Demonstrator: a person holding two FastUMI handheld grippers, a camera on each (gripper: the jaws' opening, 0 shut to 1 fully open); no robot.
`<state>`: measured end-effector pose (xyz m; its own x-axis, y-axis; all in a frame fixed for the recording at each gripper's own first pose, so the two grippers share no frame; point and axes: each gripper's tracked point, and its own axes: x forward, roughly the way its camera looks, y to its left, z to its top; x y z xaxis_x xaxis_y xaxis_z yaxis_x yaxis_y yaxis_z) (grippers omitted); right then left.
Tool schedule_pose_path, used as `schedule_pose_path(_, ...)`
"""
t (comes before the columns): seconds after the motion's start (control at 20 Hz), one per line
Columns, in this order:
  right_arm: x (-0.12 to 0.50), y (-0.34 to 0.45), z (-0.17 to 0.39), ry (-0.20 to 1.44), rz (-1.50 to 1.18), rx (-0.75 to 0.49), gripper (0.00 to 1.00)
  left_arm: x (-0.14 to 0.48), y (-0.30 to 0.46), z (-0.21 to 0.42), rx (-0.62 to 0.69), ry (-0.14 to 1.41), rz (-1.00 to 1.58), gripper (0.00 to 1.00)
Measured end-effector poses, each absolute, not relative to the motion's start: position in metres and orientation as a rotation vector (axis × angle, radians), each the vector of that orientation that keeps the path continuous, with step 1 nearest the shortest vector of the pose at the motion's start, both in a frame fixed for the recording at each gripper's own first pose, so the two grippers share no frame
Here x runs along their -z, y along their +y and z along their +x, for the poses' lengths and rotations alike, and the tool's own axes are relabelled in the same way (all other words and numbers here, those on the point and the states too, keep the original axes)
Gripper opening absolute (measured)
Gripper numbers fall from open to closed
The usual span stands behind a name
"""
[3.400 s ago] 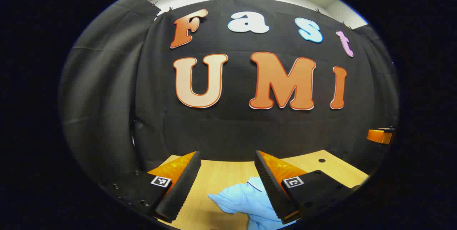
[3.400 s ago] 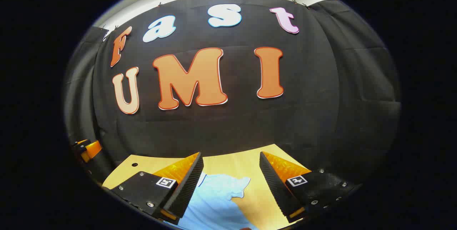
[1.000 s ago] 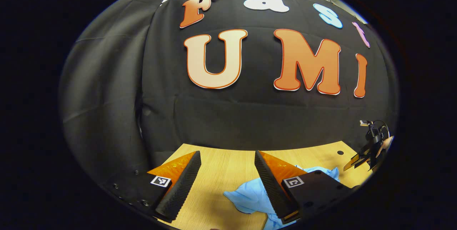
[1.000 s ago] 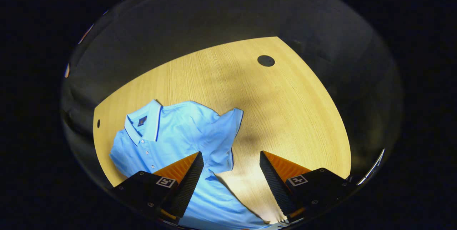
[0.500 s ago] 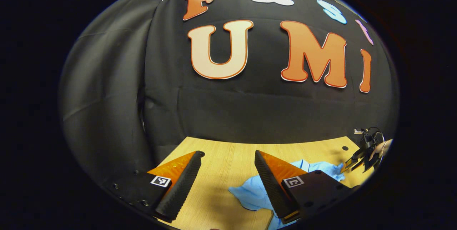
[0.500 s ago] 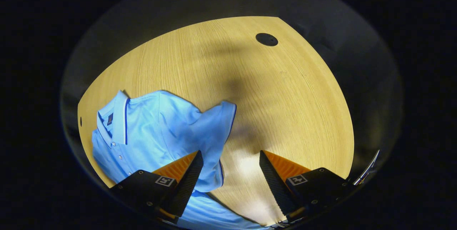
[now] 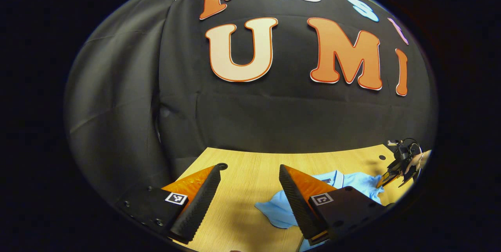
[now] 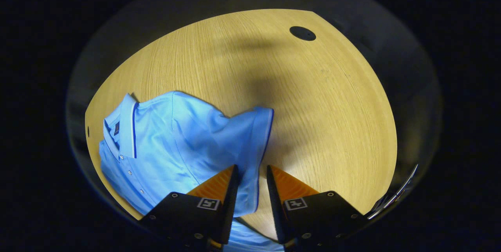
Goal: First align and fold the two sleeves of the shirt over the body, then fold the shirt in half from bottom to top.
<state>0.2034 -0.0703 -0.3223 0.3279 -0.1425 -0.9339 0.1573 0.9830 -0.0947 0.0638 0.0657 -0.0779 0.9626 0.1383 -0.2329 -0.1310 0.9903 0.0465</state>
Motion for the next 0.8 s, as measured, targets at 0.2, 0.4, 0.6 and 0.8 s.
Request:
schedule_pose_path(0.2, 0.321, -0.064, 0.205, 1.223, 0.041, 0.195, 0.16, 0.082, 0.071, 0.064, -0.142, 0.246, 0.024, 0.98)
schedule_pose_path(0.4, 0.314, -0.063, 0.206, 1.195, 0.011, 0.183, 0.01, 0.083, 0.076, 0.063, -0.148, 0.251, 0.021, 0.98)
schedule_pose_path(0.6, 0.290, -0.052, 0.208, 1.135, 0.001, 0.156, 0.00, 0.084, 0.083, 0.061, -0.155, 0.248, 0.023, 0.98)
schedule_pose_path(0.8, 0.259, -0.032, 0.209, 1.072, -0.049, 0.106, 0.01, 0.078, 0.084, 0.057, -0.149, 0.233, 0.016, 0.98)
